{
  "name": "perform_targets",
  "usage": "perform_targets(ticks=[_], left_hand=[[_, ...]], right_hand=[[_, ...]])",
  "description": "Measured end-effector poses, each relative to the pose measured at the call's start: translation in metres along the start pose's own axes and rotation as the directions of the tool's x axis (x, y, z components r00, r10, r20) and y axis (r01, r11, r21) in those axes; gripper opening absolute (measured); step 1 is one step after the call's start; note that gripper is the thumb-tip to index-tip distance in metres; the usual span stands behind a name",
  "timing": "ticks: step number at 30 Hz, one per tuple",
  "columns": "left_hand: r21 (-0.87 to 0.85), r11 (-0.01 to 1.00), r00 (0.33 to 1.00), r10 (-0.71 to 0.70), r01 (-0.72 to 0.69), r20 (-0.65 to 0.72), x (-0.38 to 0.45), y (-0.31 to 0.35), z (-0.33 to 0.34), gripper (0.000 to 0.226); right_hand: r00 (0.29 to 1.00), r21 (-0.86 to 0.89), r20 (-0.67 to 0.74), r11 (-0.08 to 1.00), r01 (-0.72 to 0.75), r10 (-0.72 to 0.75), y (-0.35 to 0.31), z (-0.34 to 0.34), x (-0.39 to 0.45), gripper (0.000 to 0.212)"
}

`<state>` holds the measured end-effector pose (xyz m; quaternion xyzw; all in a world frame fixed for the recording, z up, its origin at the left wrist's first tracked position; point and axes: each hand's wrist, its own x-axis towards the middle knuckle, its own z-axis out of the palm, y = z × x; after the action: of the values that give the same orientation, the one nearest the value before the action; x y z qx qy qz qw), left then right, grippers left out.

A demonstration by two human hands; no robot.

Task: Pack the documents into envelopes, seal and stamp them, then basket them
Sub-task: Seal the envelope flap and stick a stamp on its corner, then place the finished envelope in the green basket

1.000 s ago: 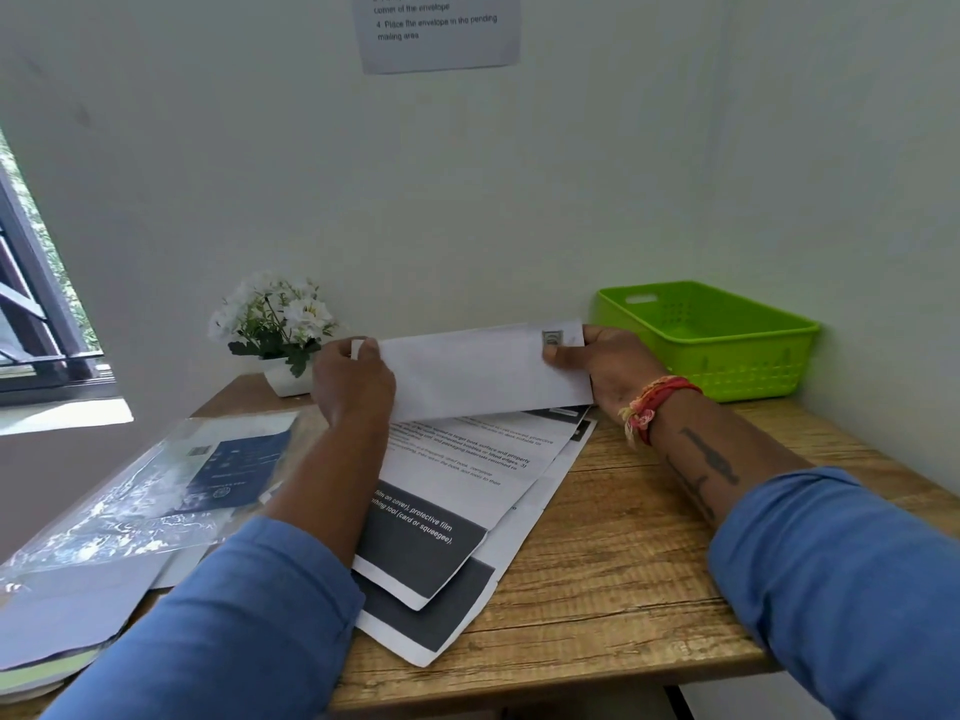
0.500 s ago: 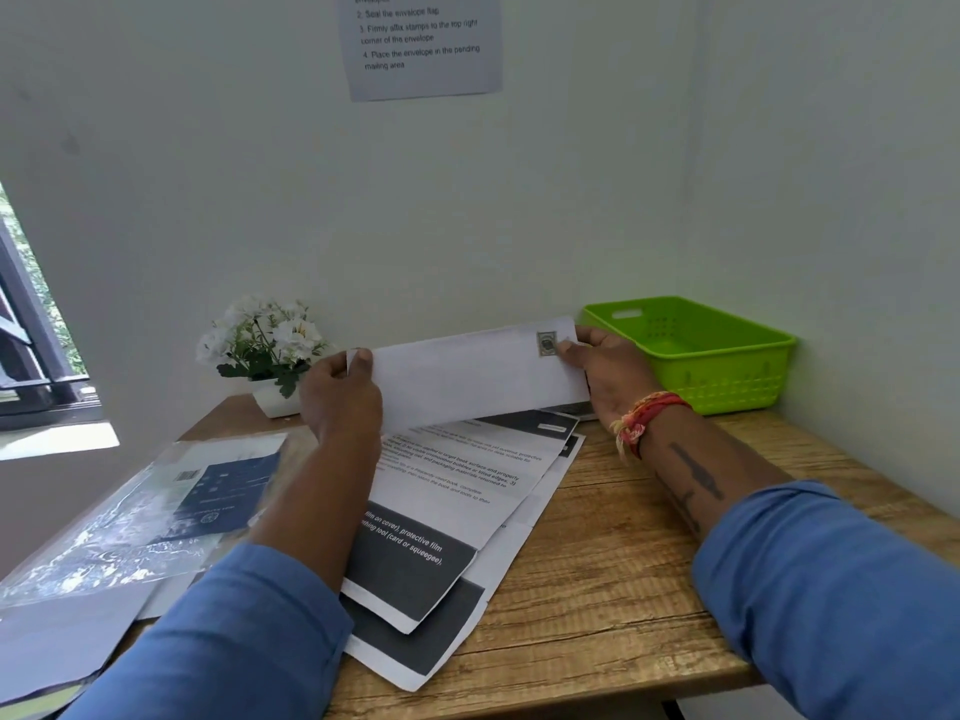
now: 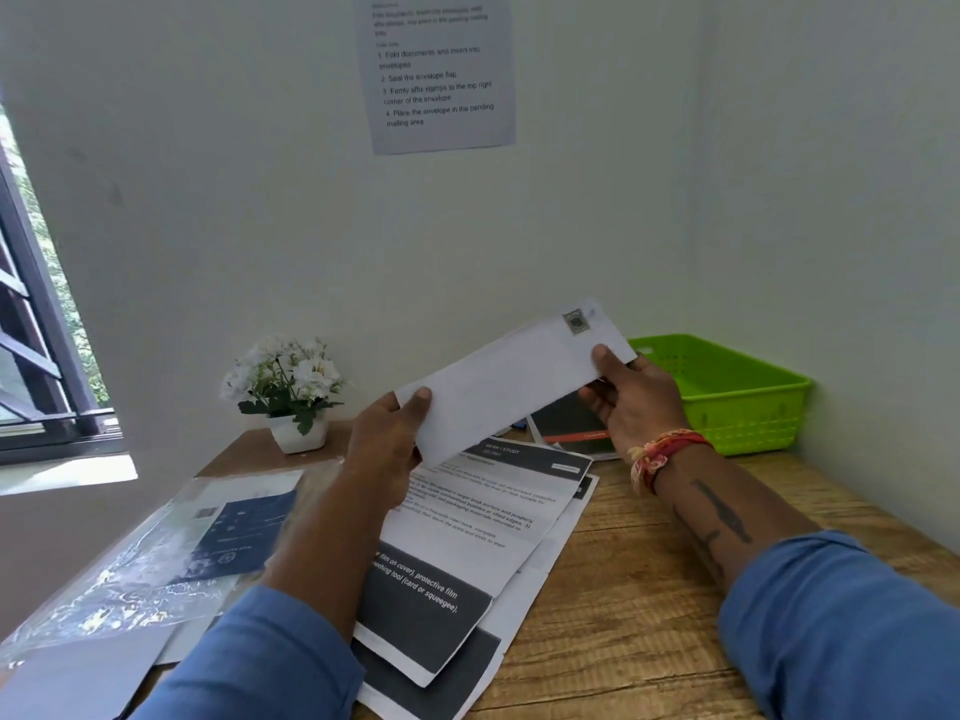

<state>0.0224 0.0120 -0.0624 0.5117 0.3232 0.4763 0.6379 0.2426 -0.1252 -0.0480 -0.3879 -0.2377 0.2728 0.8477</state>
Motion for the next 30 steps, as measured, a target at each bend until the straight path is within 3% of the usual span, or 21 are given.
perform_targets(ticks=[2,5,8,10,13,15,17,19,21,23,26,28,30], left_hand=[[-0.070,0.997,0.999,-0.018,0.021,0.037,-0.002,0.000,0.004,0.023],[-0.213,0.976,0.996,-0.035,0.052,0.084,-0.008,0.002,0.017,0.022],[-0.131,0.991,0.986,-0.007,0.029,0.165,-0.015,0.004,0.029,0.023],[0.084,0.995,0.988,0.031,-0.045,0.154,-0.015,0.007,0.031,0.021],[0.261,0.965,0.986,-0.032,-0.012,0.166,-0.015,0.012,0.030,0.017],[0.230,0.969,0.971,-0.138,0.092,0.193,-0.021,0.015,0.039,0.017],[0.203,0.968,0.965,-0.184,0.146,0.187,-0.028,0.018,0.054,0.015],[0.177,0.973,0.970,-0.178,0.148,0.167,-0.033,0.020,0.072,0.012],[0.135,0.982,0.975,-0.151,0.129,0.163,-0.035,0.020,0.091,0.011],[0.094,0.990,0.975,-0.125,0.109,0.182,-0.038,0.021,0.110,0.013],[0.057,0.991,0.961,-0.135,0.125,0.242,-0.048,0.022,0.144,0.014],[0.036,0.985,0.943,-0.173,0.170,0.285,-0.059,0.023,0.167,0.012],[0.067,0.981,0.921,-0.195,0.183,0.337,-0.065,0.022,0.189,0.011]], right_hand=[[0.994,0.069,0.071,0.994,-0.085,0.080,0.000,0.005,-0.006,0.021],[0.931,-0.178,0.259,0.960,-0.215,0.257,0.011,0.015,-0.020,0.022],[0.897,-0.309,0.260,0.911,-0.273,0.357,0.026,0.025,-0.029,0.023],[0.935,-0.311,0.187,0.921,-0.235,0.302,0.027,0.030,-0.028,0.017],[0.996,-0.426,0.078,0.905,0.005,0.031,0.019,0.028,-0.018,0.017],[0.982,-0.595,0.069,0.783,0.182,-0.175,0.013,0.023,-0.014,0.027],[0.954,-0.746,0.099,0.613,0.260,-0.284,0.004,0.021,-0.020,0.033],[0.945,-0.836,0.132,0.478,0.268,-0.299,0.001,0.020,-0.026,0.064],[0.948,-0.868,0.185,0.410,0.281,-0.257,-0.002,0.019,-0.036,0.086],[0.918,-0.897,0.285,0.260,0.356,-0.274,-0.007,0.012,-0.043,0.083],[0.865,-0.915,0.383,-0.007,0.402,-0.324,-0.026,-0.005,-0.042,0.059],[0.846,-0.909,0.411,-0.084,0.408,-0.340,-0.042,-0.018,-0.041,0.055],[0.770,-0.894,0.437,-0.134,0.427,-0.466,-0.057,-0.033,-0.039,0.051]])
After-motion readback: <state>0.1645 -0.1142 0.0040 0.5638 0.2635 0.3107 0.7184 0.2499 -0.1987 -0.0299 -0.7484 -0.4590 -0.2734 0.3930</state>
